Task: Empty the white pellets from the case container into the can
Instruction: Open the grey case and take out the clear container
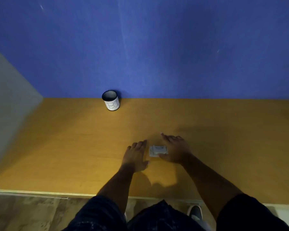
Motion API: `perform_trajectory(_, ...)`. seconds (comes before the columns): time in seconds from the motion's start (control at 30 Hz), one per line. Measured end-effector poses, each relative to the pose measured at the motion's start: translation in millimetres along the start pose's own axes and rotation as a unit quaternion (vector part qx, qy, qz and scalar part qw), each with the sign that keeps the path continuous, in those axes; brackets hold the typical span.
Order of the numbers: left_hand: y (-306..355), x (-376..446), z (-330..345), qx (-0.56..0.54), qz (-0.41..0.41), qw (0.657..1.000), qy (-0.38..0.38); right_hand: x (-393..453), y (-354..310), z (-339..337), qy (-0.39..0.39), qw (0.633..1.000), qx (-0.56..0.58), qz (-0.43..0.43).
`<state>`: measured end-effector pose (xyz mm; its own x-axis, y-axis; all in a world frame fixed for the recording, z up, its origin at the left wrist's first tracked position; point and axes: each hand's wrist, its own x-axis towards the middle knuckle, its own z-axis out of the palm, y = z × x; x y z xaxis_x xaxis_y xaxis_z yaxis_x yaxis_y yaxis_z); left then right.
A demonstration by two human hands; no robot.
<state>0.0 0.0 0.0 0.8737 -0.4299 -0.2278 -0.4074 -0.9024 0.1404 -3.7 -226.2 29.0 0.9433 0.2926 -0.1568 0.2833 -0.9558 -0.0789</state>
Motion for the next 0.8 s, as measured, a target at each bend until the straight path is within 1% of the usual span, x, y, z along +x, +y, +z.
perform_trajectory(0.07,3,2,-3,-0.014,-0.01,1.0,-0.016,2,-4,0,-0.022,1.0,-0.003,-0.001)
perform_trajectory(0.17,7,7,-3,-0.017,-0.011,0.999,-0.037,7,-8,3,-0.032,0.999,-0.018,-0.02)
perform_trajectory(0.27,14,10,-6,-0.045,-0.023,0.997,-0.063,11,-13,1,-0.067,0.997,-0.035,-0.029)
perform_trajectory(0.4,21,15,-8,-0.077,-0.054,0.993,-0.066,16,-19,4,-0.096,0.995,-0.02,-0.022)
perform_trajectory(0.5,24,19,-10,-0.087,-0.07,0.991,-0.067,21,-19,5,-0.092,0.995,-0.034,-0.029)
perform_trajectory(0.63,24,19,-8,-0.081,-0.072,0.992,-0.058,24,-20,8,-0.091,0.994,-0.04,-0.039)
perform_trajectory(0.8,22,19,-3,-0.082,-0.068,0.993,-0.047,24,-21,8,-0.117,0.992,-0.02,-0.033)
